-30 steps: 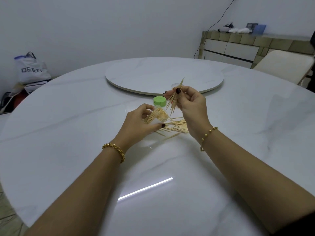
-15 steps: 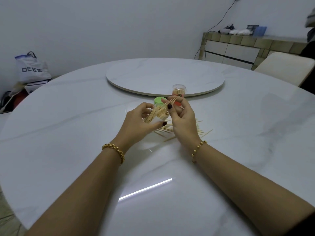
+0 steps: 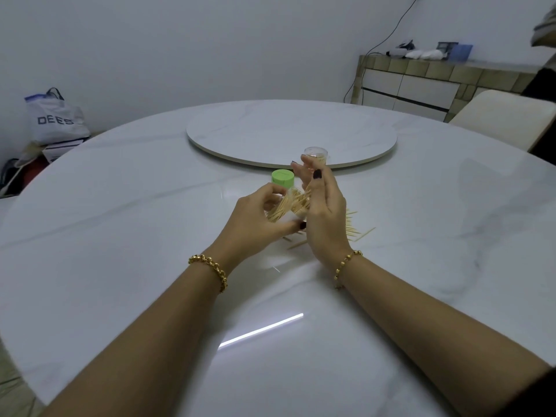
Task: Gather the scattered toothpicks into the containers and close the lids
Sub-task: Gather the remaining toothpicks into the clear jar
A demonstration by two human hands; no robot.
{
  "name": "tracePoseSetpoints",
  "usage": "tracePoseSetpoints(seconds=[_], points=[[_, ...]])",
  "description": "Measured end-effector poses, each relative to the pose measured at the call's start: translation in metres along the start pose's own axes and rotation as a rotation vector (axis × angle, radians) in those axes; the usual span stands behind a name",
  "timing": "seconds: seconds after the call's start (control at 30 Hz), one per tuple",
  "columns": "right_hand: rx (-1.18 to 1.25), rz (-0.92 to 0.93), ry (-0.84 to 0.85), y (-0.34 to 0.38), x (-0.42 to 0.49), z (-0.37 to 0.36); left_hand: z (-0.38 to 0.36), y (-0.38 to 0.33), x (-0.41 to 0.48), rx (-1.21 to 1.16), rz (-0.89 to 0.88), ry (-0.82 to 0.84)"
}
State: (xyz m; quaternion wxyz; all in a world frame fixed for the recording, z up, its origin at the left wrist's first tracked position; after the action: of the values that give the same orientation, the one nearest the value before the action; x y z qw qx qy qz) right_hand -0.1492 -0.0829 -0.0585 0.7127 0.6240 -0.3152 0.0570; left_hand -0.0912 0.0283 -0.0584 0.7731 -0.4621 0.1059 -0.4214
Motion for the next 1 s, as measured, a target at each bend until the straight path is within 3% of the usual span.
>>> tracePoseSetpoints(seconds=[0.2, 0.53, 0.77, 1.0], points=[[-0.004, -0.013, 0.004, 0.0, 0.009, 0.008, -0.004, -0.002, 0.0, 0.048, -0.025, 0.024], [-0.138, -0.286, 0.292, -0.001, 0.017, 0.016, -0.004, -0.002, -0.001, 0.087, -0.045, 0.036], [-0.174, -0.234, 0.316, 0.002, 0.014, 0.015, 0.004, 0.0, 0.0, 0.041, 0.01, -0.019], [-0.211, -0.088, 0.187, 0.0, 0.013, 0.016, 0.015, 0.009, 0.001, 0.019, 0.047, -0.1]])
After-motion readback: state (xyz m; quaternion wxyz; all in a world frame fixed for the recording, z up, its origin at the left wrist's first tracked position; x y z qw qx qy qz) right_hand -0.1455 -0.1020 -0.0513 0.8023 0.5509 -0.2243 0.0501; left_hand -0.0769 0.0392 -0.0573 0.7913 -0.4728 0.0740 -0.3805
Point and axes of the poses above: each hand's wrist, its own x-axis towards the middle knuckle, its own z-axis out of the back of the hand, y = z × x, the point moved 1 cm from there along x, towards the middle knuckle, and after that the axes turned 15 degrees about y, right-handed, at the moved point
